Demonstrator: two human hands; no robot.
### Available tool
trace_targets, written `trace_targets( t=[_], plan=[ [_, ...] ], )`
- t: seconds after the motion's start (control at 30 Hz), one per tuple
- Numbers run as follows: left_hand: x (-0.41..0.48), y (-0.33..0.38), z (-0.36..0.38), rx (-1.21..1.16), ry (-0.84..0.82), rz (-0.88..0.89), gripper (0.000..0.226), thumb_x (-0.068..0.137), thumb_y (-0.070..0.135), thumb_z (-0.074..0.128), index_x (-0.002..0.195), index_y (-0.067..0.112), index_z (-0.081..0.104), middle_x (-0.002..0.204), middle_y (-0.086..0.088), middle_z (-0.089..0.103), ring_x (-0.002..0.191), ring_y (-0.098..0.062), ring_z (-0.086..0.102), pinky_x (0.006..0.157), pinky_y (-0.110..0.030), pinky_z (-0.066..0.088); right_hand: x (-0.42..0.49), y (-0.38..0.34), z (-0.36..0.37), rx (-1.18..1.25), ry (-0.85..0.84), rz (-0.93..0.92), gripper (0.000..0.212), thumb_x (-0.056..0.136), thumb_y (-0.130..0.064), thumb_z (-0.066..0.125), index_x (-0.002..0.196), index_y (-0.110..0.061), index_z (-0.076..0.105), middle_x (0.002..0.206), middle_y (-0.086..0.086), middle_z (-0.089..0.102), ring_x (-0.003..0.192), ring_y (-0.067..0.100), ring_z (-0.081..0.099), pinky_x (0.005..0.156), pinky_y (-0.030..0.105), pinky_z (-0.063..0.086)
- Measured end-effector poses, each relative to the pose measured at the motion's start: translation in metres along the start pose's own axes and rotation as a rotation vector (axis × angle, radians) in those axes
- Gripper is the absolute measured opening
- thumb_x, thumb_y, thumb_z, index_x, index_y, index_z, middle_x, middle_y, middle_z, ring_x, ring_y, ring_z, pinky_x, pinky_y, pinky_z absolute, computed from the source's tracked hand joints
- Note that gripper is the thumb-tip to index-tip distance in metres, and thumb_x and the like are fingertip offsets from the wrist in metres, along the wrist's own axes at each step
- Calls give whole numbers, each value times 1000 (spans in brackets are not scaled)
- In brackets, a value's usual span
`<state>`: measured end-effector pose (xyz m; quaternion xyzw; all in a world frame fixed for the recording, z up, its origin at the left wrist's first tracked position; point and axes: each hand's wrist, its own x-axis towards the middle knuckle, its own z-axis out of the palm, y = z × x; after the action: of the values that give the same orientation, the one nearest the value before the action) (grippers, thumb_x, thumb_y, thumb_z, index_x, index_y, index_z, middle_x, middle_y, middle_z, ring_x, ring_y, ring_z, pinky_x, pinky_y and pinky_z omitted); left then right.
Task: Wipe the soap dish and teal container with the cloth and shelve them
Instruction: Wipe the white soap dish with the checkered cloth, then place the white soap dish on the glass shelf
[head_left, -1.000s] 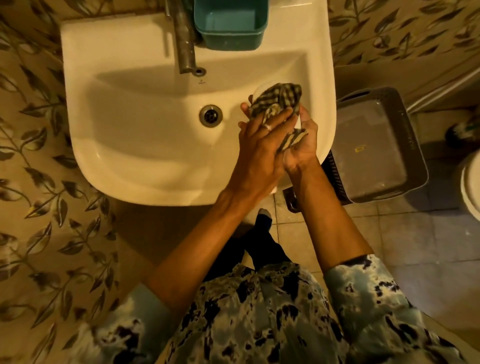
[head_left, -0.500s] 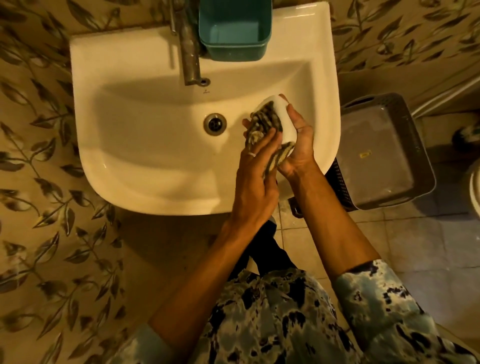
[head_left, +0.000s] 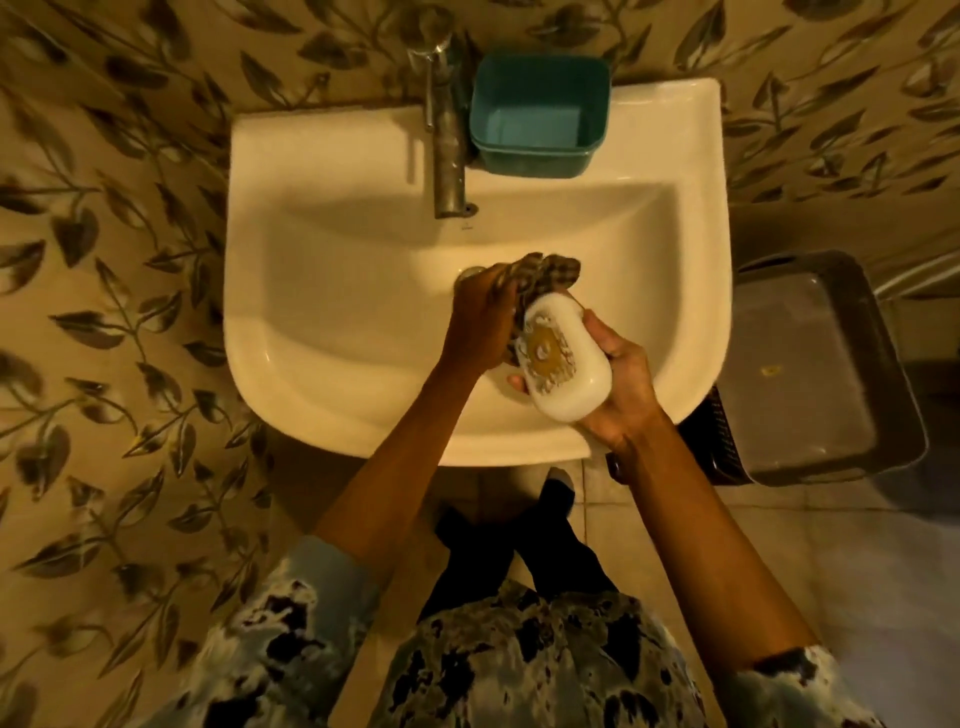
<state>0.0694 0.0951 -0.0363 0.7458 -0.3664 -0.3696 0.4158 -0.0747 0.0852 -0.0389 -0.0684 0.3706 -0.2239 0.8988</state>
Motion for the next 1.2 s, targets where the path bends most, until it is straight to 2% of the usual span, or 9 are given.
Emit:
trace_targets(
  t=[0.1, 0.17, 0.33, 0.47, 0.57, 0.7, 0.8, 1.0, 1.2],
  plan=[
    [1, -11, -42, -506, -22, -303, 34, 99, 25, 42, 79, 4, 59, 52, -6, 58, 41, -18, 52, 48, -22, 45, 0, -9, -12, 81, -129, 59, 64, 85, -45, 51, 142, -18, 41, 138, 18, 52, 120, 42, 56, 97, 60, 45],
    [2, -15, -68, -707, -4, -430, 41, 100, 35, 33, 71, 9, 47, 45, -5, 45, 31, -14, 38, 39, -14, 33, 0, -18, -13, 122, -166, 38, 66, 81, -46, 56, 137, -12, 48, 140, 21, 50, 125, 44, 50, 98, 61, 45],
    [42, 16, -119, -775, 186, -296, 50, 96, 20, 33, 59, 13, 66, 65, -10, 52, 49, -18, 43, 47, -23, 22, 4, -26, -2, 117, -149, -27, 74, 73, -44, 64, 138, -11, 48, 141, 22, 48, 126, 45, 49, 97, 55, 48],
    [98, 53, -131, -780, 347, -222, 18, 88, 8, 44, 78, 9, 59, 70, -10, 59, 60, -24, 56, 55, -28, 42, 5, -22, 10, 116, -136, -9, 69, 79, -45, 57, 139, -13, 46, 142, 21, 48, 127, 43, 49, 100, 48, 46],
    [132, 64, -130, -850, 264, -188, 31, 95, 24, 37, 103, 2, 58, 93, -17, 61, 79, -30, 59, 65, -33, 49, 7, -19, 14, 60, -115, 12, 67, 80, -46, 51, 137, -13, 48, 142, 19, 48, 122, 40, 54, 84, 42, 52],
    [137, 40, -129, -458, 179, -229, 45, 101, 32, 32, 141, 11, 36, 140, -13, 50, 124, -31, 51, 69, -28, 59, 6, -17, 24, -54, -107, 23, 54, 77, -40, 51, 123, -14, 61, 126, 18, 59, 112, 37, 57, 74, 40, 48],
    [124, 20, -131, -238, 240, -200, 53, 100, 22, 40, 148, 18, 19, 151, -8, 34, 136, -27, 38, 105, -43, 43, 6, -20, 37, -188, -99, -21, 40, 78, -36, 58, 112, -17, 67, 109, 12, 70, 102, 29, 65, 74, 38, 54],
    [42, 24, -136, -252, 64, -45, 36, 96, 17, 48, 132, 17, 49, 115, -6, 63, 103, -22, 63, 77, -36, 54, 10, -27, 97, -1023, 44, -254, 55, 71, -43, 76, 120, -27, 56, 114, -2, 63, 94, 13, 63, 68, 20, 50],
    [-25, 62, -155, -338, -174, 270, 42, 83, 46, 62, 122, 33, 53, 123, 9, 60, 114, -12, 59, 86, -26, 55, 2, -44, 165, -1381, -73, -602, 71, 62, -39, 85, 124, -32, 50, 116, -11, 53, 105, 9, 48, 71, 15, 41]
  ],
)
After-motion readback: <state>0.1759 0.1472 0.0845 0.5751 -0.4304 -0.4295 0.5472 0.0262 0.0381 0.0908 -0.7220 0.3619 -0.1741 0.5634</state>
